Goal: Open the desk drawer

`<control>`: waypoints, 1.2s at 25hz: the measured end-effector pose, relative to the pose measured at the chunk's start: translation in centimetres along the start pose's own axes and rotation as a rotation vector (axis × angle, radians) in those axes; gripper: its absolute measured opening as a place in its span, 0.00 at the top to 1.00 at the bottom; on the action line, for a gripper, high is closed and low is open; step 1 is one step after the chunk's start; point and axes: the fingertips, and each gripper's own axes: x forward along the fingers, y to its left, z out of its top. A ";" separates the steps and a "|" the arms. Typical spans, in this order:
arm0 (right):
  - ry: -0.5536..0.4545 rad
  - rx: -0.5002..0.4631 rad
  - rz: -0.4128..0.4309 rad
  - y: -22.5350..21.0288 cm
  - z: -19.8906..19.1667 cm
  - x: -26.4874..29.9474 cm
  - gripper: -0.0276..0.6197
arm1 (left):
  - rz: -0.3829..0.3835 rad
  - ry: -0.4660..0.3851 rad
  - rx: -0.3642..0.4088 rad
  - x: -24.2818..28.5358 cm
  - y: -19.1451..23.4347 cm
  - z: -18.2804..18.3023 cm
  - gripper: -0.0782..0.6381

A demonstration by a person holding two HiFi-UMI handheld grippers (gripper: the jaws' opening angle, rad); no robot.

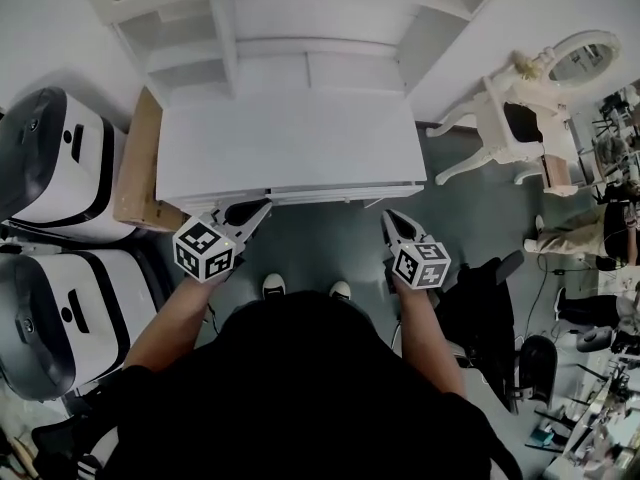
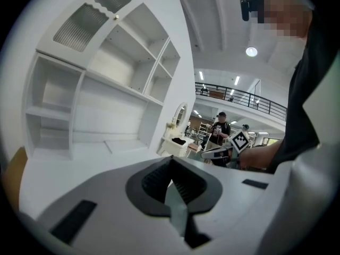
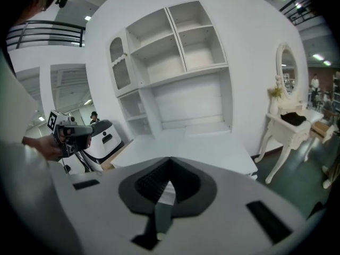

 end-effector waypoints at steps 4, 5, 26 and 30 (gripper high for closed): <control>0.036 0.017 -0.022 -1.6 -1.5 0.8 0.95 | -0.003 -0.006 -0.005 1.0 0.3 0.8 0.88; 0.045 0.019 -0.025 -2.2 -1.9 1.1 0.95 | 0.000 -0.011 0.000 1.3 0.4 1.2 0.88; 0.238 -0.002 0.131 -10.9 -8.0 9.5 0.95 | 0.192 0.026 0.031 8.0 -0.1 2.3 0.88; 0.290 -0.028 0.161 -11.1 -9.7 11.1 0.95 | 0.228 0.039 0.007 8.3 0.3 1.5 0.88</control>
